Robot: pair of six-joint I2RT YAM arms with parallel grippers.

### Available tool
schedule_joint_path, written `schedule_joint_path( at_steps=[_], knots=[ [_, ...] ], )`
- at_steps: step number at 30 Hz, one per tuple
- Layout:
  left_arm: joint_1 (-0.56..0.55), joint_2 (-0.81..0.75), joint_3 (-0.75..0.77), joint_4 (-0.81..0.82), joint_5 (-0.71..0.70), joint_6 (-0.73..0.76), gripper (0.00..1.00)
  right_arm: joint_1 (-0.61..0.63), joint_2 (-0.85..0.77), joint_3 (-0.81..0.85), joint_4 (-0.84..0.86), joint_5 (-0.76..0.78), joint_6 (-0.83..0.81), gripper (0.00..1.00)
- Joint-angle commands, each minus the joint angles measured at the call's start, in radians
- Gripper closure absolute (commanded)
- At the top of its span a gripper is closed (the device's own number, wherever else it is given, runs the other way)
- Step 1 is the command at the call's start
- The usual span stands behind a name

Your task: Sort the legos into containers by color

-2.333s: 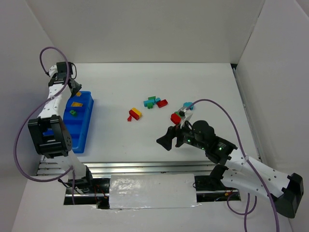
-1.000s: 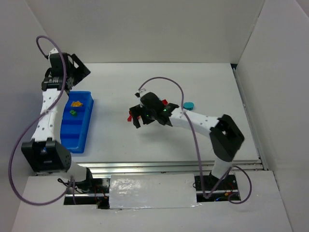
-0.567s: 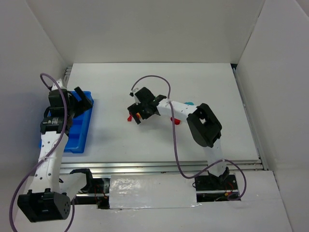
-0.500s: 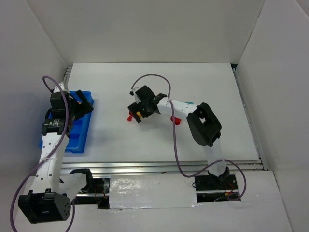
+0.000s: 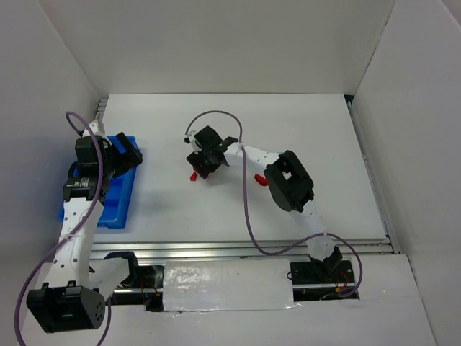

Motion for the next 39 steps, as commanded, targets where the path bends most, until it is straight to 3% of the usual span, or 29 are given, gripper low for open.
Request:
schedule_joint_path(
  at_steps=[1,3,6,7,11,16,17,20,26,32,39],
  knots=[
    [-0.004,-0.005,0.007,0.046,0.025,0.021,0.01,0.001,0.015,0.036,-0.008,-0.03,-0.017,0.37],
    [-0.004,-0.005,0.006,0.049,0.029,0.021,0.0,0.003,0.002,0.02,0.015,-0.041,-0.018,0.42],
    [-0.004,-0.002,0.006,0.049,0.036,0.021,0.01,0.004,-0.005,0.011,0.017,-0.031,-0.009,0.6],
    [-0.004,0.0,0.004,0.052,0.041,0.021,0.01,0.001,-0.013,0.003,0.014,0.003,0.014,1.0],
    [-0.005,0.03,-0.005,0.085,0.129,0.017,0.0,0.0,-0.183,-0.15,0.127,0.085,0.092,1.0],
    [-0.042,0.105,-0.022,0.185,0.476,-0.055,0.02,0.004,-0.503,-0.488,0.296,0.016,0.227,1.0],
    [-0.068,0.118,-0.025,0.223,0.49,-0.098,0.02,0.004,-0.61,-0.538,0.343,-0.034,0.25,1.0],
    [-0.253,0.119,-0.027,0.314,0.473,-0.19,0.0,0.007,-0.804,-0.708,0.425,-0.12,0.342,1.0],
    [-0.45,0.142,-0.023,0.43,0.446,-0.339,0.01,0.009,-1.1,-0.945,0.497,-0.105,0.489,1.0],
    [-0.596,0.177,-0.011,0.529,0.411,-0.393,0.01,0.023,-1.251,-1.034,0.508,-0.1,0.561,1.0],
    [-0.694,0.242,0.004,0.529,0.348,-0.393,0.06,0.033,-1.274,-1.025,0.492,-0.088,0.578,1.0]
  ],
)
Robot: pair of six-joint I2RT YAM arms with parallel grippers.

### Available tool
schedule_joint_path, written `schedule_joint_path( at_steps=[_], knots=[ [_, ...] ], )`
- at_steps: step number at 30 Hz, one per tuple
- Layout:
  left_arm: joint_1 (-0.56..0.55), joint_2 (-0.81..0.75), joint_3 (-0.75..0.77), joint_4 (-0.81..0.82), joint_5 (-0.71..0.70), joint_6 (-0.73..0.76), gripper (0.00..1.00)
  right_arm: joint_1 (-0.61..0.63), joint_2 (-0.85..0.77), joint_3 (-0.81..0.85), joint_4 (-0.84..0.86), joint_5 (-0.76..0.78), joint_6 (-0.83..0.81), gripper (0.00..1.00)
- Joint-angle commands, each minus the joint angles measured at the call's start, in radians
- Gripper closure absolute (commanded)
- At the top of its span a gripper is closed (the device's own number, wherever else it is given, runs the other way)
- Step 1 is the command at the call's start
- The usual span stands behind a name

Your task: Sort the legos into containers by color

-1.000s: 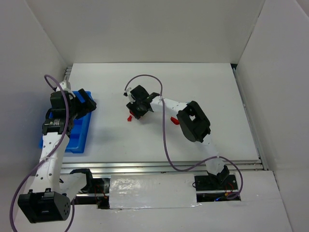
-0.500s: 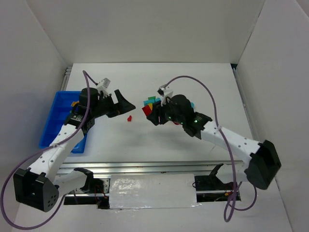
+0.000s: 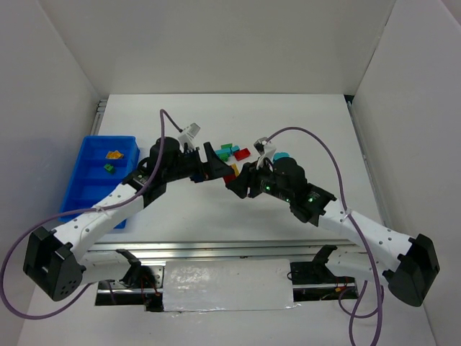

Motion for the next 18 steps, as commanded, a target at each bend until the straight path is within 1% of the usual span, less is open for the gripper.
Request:
schedule_joint_path(
  at_steps=[1,3,4,5,6,7,8,9,10,11,12,14,17,18],
  knots=[
    [-0.034,0.029,0.046,0.022,-0.054,-0.007,0.07,0.014,-0.022,0.017,0.043,0.025,0.024,1.0],
    [-0.045,0.042,0.055,0.014,-0.061,-0.002,0.09,0.017,-0.017,0.021,0.045,0.028,0.026,1.0],
    [-0.051,0.046,0.055,0.017,-0.063,-0.003,0.13,0.02,-0.006,0.025,0.039,0.034,0.026,1.0],
    [-0.054,0.049,0.056,0.02,-0.063,-0.003,0.24,0.026,0.001,0.035,0.034,0.039,0.027,1.0],
    [-0.057,0.051,0.06,0.022,-0.063,0.0,0.33,0.032,0.009,0.043,0.028,0.048,0.024,1.0],
    [-0.063,0.057,0.069,0.022,-0.061,0.004,0.44,0.04,0.021,0.048,0.02,0.06,0.026,1.0],
    [-0.065,0.057,0.073,0.028,-0.057,0.007,0.65,0.053,0.026,0.055,0.02,0.078,0.024,1.0],
    [-0.066,0.06,0.078,0.033,-0.051,0.016,0.73,0.058,0.031,0.057,0.02,0.08,0.023,1.0],
    [-0.069,0.063,0.089,0.031,-0.049,0.021,0.8,0.061,0.035,0.057,0.026,0.075,0.024,0.95],
    [-0.069,0.065,0.093,0.015,-0.058,0.026,0.93,0.063,0.035,0.054,0.031,0.071,0.024,0.66],
    [-0.069,0.062,0.099,0.008,-0.072,0.038,0.99,0.063,0.028,0.046,0.04,0.057,0.024,0.4],
    [-0.069,0.046,0.106,-0.025,-0.112,0.052,1.0,0.061,0.012,0.019,0.068,0.051,0.029,0.01],
    [-0.066,0.014,0.122,-0.065,-0.146,0.111,1.0,0.037,-0.021,-0.006,0.068,0.011,0.0,0.0],
    [-0.063,0.005,0.132,-0.097,-0.146,0.166,1.0,0.02,-0.029,-0.012,0.063,-0.019,-0.024,0.0]
  ],
)
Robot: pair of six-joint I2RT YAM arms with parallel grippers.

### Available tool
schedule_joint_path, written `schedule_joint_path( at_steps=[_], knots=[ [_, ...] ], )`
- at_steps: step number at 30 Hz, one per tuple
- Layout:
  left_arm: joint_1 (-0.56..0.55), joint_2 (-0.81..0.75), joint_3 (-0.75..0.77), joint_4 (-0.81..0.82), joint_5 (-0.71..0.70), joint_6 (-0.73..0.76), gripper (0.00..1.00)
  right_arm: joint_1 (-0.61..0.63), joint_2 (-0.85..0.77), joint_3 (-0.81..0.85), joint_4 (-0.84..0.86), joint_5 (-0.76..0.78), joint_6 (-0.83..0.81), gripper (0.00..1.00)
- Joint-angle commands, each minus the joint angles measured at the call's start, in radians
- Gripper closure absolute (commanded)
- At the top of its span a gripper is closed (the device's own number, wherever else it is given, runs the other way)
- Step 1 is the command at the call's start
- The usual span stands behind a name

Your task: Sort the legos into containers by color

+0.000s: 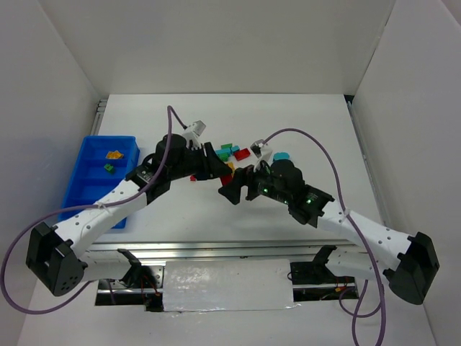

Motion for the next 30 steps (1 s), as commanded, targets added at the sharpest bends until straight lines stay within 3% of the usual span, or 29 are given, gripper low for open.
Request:
schedule_joint_path(
  at_steps=[1,3,4,6,7,11,14,19,26,29,30],
  knots=[
    [0.013,-0.066,0.071,-0.038,-0.034,0.137,1.0,-0.068,-0.073,-0.02,0.056,-0.168,-0.05,0.0],
    [0.033,-0.086,0.07,-0.034,0.093,0.24,1.0,-0.133,-0.108,-0.059,0.084,-0.329,-0.072,0.0],
    [0.057,-0.102,0.059,-0.008,0.167,0.269,1.0,-0.208,-0.143,-0.074,0.142,-0.548,-0.073,0.0],
    [0.08,-0.128,0.042,0.029,0.407,0.347,1.0,-0.263,-0.186,-0.114,0.214,-0.784,-0.064,0.0],
    [0.08,-0.144,0.033,0.045,0.464,0.364,1.0,-0.291,-0.197,-0.118,0.217,-0.816,-0.067,0.0],
    [0.079,-0.23,-0.03,0.163,0.638,0.369,1.0,-0.294,-0.214,-0.111,0.239,-0.828,-0.046,0.01],
    [0.079,-0.261,-0.053,0.184,0.709,0.372,1.0,-0.293,-0.177,-0.118,0.378,-0.908,0.038,0.02],
    [0.07,-0.259,-0.073,0.189,0.733,0.371,1.0,-0.28,-0.105,-0.137,0.625,-0.917,0.19,0.05],
    [0.061,-0.251,-0.077,0.186,0.701,0.372,1.0,-0.162,-0.003,-0.073,0.679,-0.859,0.2,0.08],
    [0.059,-0.254,-0.071,0.166,0.683,0.378,1.0,-0.124,0.033,-0.051,0.668,-0.833,0.18,0.19],
    [0.059,-0.256,-0.071,0.169,0.683,0.377,1.0,-0.115,0.042,-0.046,0.679,-0.836,0.18,0.32]
  ],
)
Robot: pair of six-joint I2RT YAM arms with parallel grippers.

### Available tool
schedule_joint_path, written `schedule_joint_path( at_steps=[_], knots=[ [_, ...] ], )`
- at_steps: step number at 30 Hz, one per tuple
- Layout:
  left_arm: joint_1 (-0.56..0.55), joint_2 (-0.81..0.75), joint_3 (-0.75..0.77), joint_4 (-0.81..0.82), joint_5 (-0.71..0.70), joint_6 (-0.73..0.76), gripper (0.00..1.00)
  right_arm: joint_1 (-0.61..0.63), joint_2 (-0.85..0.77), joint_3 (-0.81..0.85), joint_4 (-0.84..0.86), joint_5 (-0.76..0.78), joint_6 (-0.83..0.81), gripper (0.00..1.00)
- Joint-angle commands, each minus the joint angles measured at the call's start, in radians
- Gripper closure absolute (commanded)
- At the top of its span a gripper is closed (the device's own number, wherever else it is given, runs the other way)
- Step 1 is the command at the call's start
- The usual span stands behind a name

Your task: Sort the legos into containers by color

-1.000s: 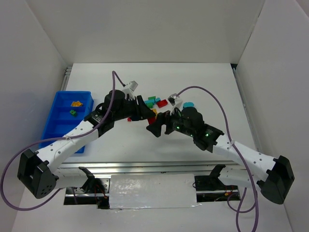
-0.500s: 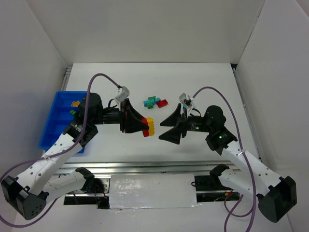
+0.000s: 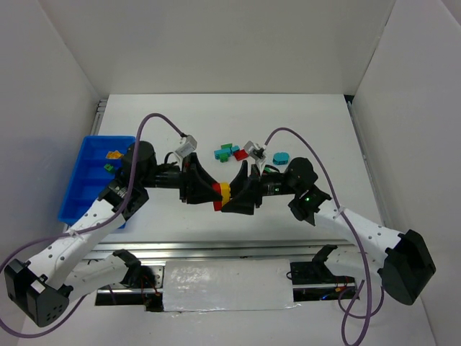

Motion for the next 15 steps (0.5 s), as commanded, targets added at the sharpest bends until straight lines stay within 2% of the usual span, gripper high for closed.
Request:
schedule_joint_path(
  at_steps=[1,2,3,4,10,13,15],
  knots=[
    [-0.005,-0.008,0.013,0.043,0.01,0.032,1.0,0.023,0.034,0.057,0.099,0.012,0.006,0.45],
    [-0.005,-0.013,0.013,0.042,0.012,0.033,1.0,0.023,0.04,0.056,0.115,0.007,0.01,0.65],
    [-0.005,-0.016,0.013,0.037,0.01,0.036,1.0,0.023,0.042,0.051,0.121,0.01,0.014,0.97],
    [-0.007,-0.02,0.016,0.017,0.003,0.05,1.0,0.023,0.037,0.044,0.11,0.027,-0.009,1.0],
    [0.059,-0.074,0.052,-0.113,-0.063,0.121,1.0,-0.032,-0.032,-0.027,0.031,0.055,-0.109,1.0],
    [0.199,-0.103,0.055,-0.185,-0.036,0.128,1.0,-0.167,-0.073,-0.105,0.072,0.057,-0.068,1.0],
    [0.267,-0.112,0.05,-0.211,0.004,0.128,1.0,-0.203,-0.085,-0.116,0.052,0.063,-0.063,1.0]
  ],
)
